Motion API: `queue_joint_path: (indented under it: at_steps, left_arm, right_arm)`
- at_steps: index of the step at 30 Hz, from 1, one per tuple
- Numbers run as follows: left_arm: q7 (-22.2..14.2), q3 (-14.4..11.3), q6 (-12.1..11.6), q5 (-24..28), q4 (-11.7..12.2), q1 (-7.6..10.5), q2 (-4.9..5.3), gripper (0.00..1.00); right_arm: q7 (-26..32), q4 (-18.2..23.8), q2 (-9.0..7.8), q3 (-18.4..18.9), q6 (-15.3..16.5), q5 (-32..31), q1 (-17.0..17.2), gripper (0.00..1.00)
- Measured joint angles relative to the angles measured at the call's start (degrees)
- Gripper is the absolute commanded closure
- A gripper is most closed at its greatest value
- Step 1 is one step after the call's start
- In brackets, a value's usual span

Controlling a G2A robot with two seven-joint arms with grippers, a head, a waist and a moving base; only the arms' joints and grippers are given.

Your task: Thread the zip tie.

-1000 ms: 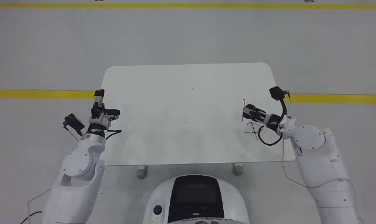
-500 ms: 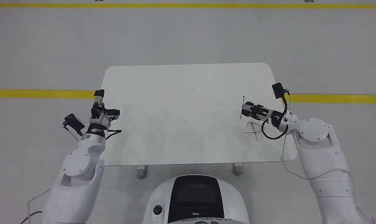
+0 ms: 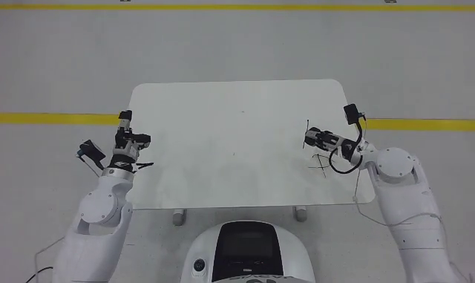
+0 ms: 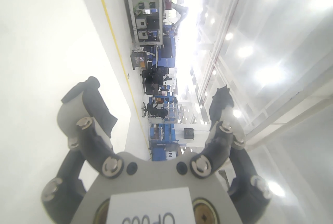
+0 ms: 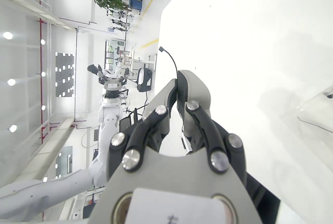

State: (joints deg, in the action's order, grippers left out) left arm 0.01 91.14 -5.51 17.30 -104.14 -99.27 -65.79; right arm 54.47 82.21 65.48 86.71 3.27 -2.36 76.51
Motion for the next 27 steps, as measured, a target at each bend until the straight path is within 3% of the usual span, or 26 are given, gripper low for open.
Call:
queue_joint_path:
  at_steps: [2,4,6,9,15,18,22,27]
  left_arm:
    - [0.68,-0.39,-5.42,-6.48,0.00,-0.45,0.02,0.00]
    - [3.98,-0.91,-12.27,-15.72,1.47,-0.31,-0.02,0.00]
    - [7.52,-2.59,-15.62,-23.41,1.76,0.39,-0.21,0.00]
    - [12.06,-4.51,-14.18,-28.70,1.60,0.70,-0.41,0.00]
    - [11.21,-4.45,-13.97,-28.55,1.56,0.72,-0.40,0.00]
    - [9.56,-5.05,-13.97,-32.75,-0.30,1.24,-0.20,0.00]
    - [12.08,-7.35,-13.97,-47.00,-2.48,1.11,0.62,0.00]
    - [18.74,-12.00,-13.97,-64.75,-1.05,1.51,2.57,0.00]
  right_arm:
    - [1.23,0.06,-0.07,-0.60,-2.73,0.40,-0.90,1.00]
    - [2.80,-0.17,-0.13,-1.42,-5.49,0.70,-1.88,1.00]
    - [4.65,-0.84,-0.16,-1.79,-7.26,2.30,-2.69,1.00]
    - [5.52,-1.85,-0.33,-1.27,-7.90,3.81,-3.18,1.00]
    - [5.25,-1.82,-0.32,-1.31,-7.85,3.71,-3.08,1.00]
    - [4.30,-1.75,-0.35,-1.84,-9.11,3.77,-3.17,1.00]
    - [4.84,-2.01,-0.52,-2.26,-12.15,4.53,-4.90,1.00]
    - [5.82,-3.47,-0.63,-3.85,-16.88,4.42,-7.81,1.00]
